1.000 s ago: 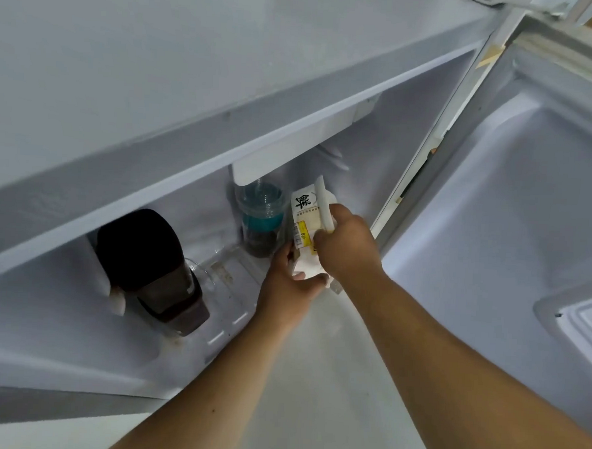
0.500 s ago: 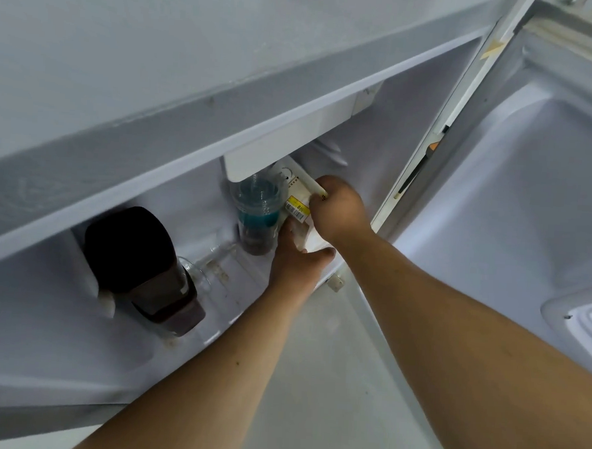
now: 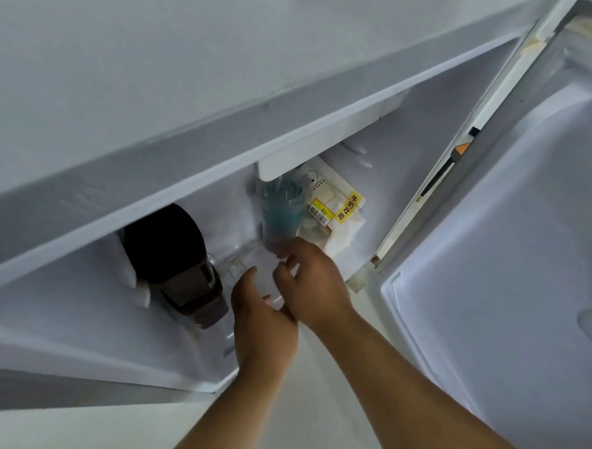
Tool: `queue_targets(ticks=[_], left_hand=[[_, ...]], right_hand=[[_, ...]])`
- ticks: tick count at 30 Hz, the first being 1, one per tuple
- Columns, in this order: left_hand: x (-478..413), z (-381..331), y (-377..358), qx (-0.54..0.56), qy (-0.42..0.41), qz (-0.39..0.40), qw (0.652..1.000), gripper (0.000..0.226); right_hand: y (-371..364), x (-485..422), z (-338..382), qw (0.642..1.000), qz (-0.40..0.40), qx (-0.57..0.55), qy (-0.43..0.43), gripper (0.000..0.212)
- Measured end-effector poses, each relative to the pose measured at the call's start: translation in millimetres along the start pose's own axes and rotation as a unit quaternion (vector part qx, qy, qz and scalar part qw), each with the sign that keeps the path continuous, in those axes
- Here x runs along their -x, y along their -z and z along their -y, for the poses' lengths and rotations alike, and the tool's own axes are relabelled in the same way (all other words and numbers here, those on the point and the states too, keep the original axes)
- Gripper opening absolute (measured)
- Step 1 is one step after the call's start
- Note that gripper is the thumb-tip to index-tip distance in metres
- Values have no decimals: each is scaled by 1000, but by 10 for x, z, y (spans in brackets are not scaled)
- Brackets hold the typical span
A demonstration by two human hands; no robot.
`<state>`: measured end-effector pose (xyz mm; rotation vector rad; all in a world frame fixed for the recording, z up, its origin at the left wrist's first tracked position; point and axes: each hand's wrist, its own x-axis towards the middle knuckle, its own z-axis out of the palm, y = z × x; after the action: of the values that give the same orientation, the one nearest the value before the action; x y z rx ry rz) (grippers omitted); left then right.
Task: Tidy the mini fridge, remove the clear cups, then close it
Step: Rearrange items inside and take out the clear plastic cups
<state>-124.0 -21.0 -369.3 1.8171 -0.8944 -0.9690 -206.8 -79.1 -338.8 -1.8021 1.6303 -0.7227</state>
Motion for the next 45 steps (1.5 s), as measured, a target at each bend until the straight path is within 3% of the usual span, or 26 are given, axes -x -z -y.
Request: queue_targets(ticks=[5,13,15,17,19,21,25,28,31,36,45], left_hand=[[103,-8,70,-100,-39,-21,994,86],[-17,-27,116,-84,-14,12,996,82],[-49,-25,125,-90,-4,20,996,81],[-35,-30,142,-69,3,23,997,80],[17,-38,155,-38,-3,17,999,78],[45,-36,147,-22,-22,-10,999,66],[-115,-232,111,62,-39,-67,995,38],[-315,-541,103,215,-9,-53,975,29],[-505,-782,90,298,28,-45,953,27],[-667,-967,7,319,56,-61,944,16],[-451,-883,3,275,3,-60,960,25]], right_hand=[[-168,-183,111,990,81,-69,-94,42],[-327,-220,43,978,140,-71,-139,47],[-314,-181,60,986,99,-51,-121,40],[-249,-137,104,999,7,23,-42,28],[-120,-118,166,991,-86,82,62,16],[55,-157,223,975,-156,90,128,16],[403,-379,301,963,-202,107,146,54],[530,-603,368,978,-124,133,105,94],[545,-792,409,981,-38,174,77,109],[482,-904,395,978,-6,193,82,93],[528,-553,302,981,-59,152,104,72]])
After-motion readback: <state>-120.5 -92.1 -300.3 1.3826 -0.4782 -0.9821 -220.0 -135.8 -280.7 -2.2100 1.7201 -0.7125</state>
